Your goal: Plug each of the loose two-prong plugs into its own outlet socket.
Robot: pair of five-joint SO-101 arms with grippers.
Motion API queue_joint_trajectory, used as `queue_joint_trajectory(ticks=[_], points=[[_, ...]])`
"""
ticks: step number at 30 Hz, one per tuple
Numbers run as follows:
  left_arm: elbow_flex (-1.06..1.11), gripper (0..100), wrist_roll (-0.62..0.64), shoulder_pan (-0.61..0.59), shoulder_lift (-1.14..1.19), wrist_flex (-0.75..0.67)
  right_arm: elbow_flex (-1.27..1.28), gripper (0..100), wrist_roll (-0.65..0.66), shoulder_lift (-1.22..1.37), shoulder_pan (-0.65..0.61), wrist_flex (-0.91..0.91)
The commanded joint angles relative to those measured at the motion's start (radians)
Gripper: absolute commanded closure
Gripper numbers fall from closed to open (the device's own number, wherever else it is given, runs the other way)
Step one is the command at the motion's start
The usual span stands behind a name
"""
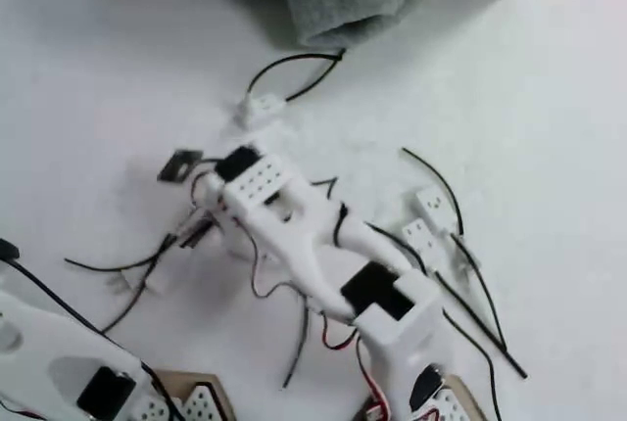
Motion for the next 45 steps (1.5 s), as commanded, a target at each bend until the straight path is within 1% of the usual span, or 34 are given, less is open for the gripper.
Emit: queue_joint_trajectory(ticks=[1, 6, 10, 16, 18, 21, 24, 26, 33, 40, 45], points=[[-0.009, 65, 0.015, 0.024, 0.005, -0.035, -0.112, 71.4, 0.011, -0.018, 0.096, 0.085], [-0.009, 65, 0.015, 0.025, 0.007, -0.035, -0.110, 69.3, 0.144, -0.016, 0.199, 0.084], [-0.009, 65, 0.015, 0.025, 0.007, -0.035, -0.103, 69.3, 0.155, -0.012, 0.206, 0.068], [-0.009, 65, 0.015, 0.024, 0.007, -0.035, -0.048, 69.3, 0.155, 0.113, 0.101, -0.038], [-0.009, 65, 0.015, 0.022, 0.007, -0.035, -0.069, 69.3, 0.155, 0.145, 0.062, -0.015], [-0.009, 65, 0.015, 0.021, 0.007, -0.035, -0.126, 69.3, 0.149, 0.139, 0.001, 0.107], [-0.009, 65, 0.015, 0.021, 0.007, -0.035, -0.157, 69.3, 0.054, 0.108, -0.070, 0.196], [-0.009, 65, 0.015, 0.021, 0.007, -0.035, -0.153, 69.3, 0.012, 0.094, -0.116, 0.206], [-0.009, 65, 0.015, 0.021, 0.007, -0.035, -0.152, 69.3, -0.002, 0.102, -0.239, 0.225], [-0.009, 65, 0.015, 0.021, 0.008, -0.035, -0.157, 69.3, -0.051, 0.054, -0.309, 0.217], [-0.009, 65, 0.015, 0.024, 0.008, -0.035, -0.160, 69.2, -0.051, 0.010, -0.349, 0.216]])
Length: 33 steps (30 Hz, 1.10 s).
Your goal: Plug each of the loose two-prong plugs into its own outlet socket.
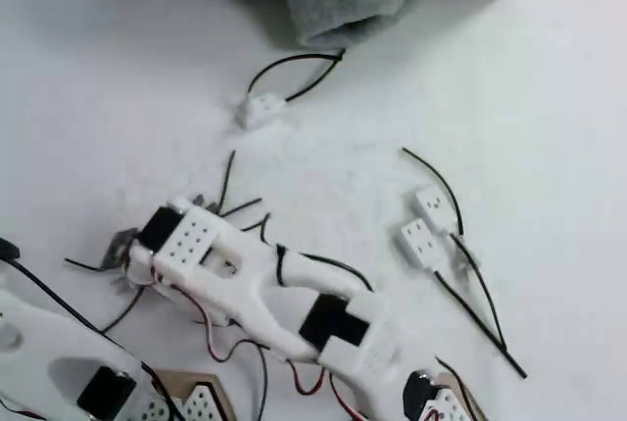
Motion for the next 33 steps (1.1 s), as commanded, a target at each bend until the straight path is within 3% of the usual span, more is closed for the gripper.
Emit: queue_joint_trajectory(ticks=[1, 28, 33], points=[[-0.009, 65, 0.015, 0.024, 0.008, -0.035, -0.037, 69.2, -0.009, -0.093, -0.047, 0.002], [-0.009, 65, 0.015, 0.025, 0.010, -0.041, 0.117, 69.1, -0.063, -0.091, -0.093, -0.390], [-0.009, 65, 0.015, 0.025, 0.010, -0.041, 0.117, 69.1, -0.158, -0.091, -0.067, -0.473]])
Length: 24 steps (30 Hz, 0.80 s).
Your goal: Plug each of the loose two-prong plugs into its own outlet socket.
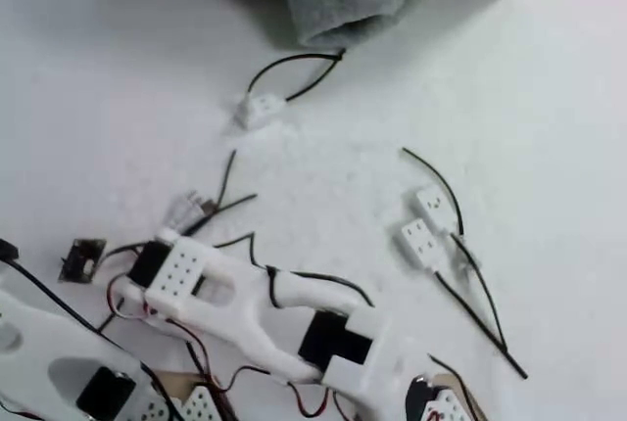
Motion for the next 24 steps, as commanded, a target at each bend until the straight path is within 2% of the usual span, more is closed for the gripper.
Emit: queue_joint_trajectory(ticks=[1, 15, 20, 24], points=[[-0.009, 65, 0.015, 0.025, 0.010, -0.041, -0.006, 69.1, -0.054, -0.048, 0.036, -0.093], [-0.009, 65, 0.015, 0.027, 0.010, -0.043, -0.012, 69.1, -0.058, -0.053, 0.131, -0.328], [-0.009, 65, 0.015, 0.041, 0.008, -0.043, -0.012, 69.1, -0.054, -0.065, 0.176, -0.321], [-0.009, 65, 0.015, 0.074, 0.007, -0.037, -0.012, 69.1, -0.052, -0.140, 0.202, -0.249]])
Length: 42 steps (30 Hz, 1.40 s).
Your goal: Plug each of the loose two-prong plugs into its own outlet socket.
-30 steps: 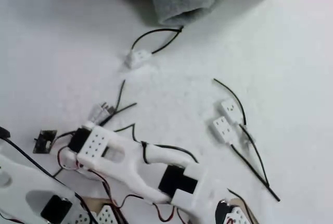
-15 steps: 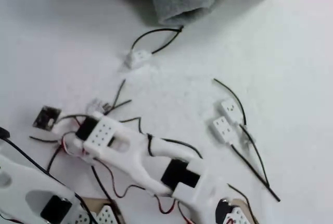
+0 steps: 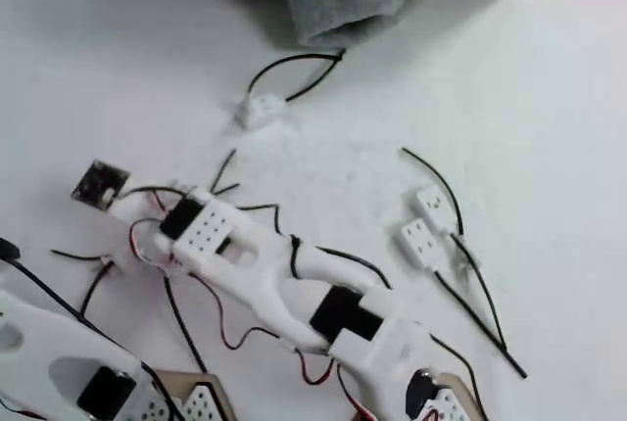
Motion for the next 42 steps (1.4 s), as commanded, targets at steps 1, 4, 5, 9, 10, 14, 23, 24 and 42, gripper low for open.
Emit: queue_joint_trajectory(ticks=[1, 4, 5, 9, 10, 14, 23, 24, 42], points=[[-0.009, 65, 0.018, 0.070, 0.004, -0.035, -0.012, 69.1, -0.002, -0.163, 0.039, 0.076], [-0.015, 64, 0.066, 0.093, -0.002, -0.035, -0.006, 69.1, -0.002, -0.265, 0.054, 0.143], [-0.018, 64, 0.075, 0.101, -0.005, -0.035, -0.006, 69.1, -0.002, -0.297, 0.062, 0.166], [-0.018, 64, 0.084, 0.136, -0.005, -0.034, -0.006, 69.1, -0.002, -0.404, 0.114, 0.246], [-0.018, 64, 0.084, 0.143, -0.005, -0.026, -0.005, 69.1, -0.002, -0.426, 0.133, 0.265], [-0.020, 64, 0.084, 0.186, -0.039, 0.034, -0.005, 69.1, -0.008, -0.496, 0.234, 0.357], [-0.009, 64, 0.150, 0.335, -0.435, 0.307, 0.011, 69.2, -0.009, -0.550, 0.458, 0.490], [-0.009, 64, 0.161, 0.363, -0.481, 0.334, 0.032, 69.2, -0.009, -0.558, 0.483, 0.489], [0.884, 64, 0.437, 0.926, -1.196, -0.041, 0.658, 69.1, -0.009, -0.550, 0.865, -0.033]])
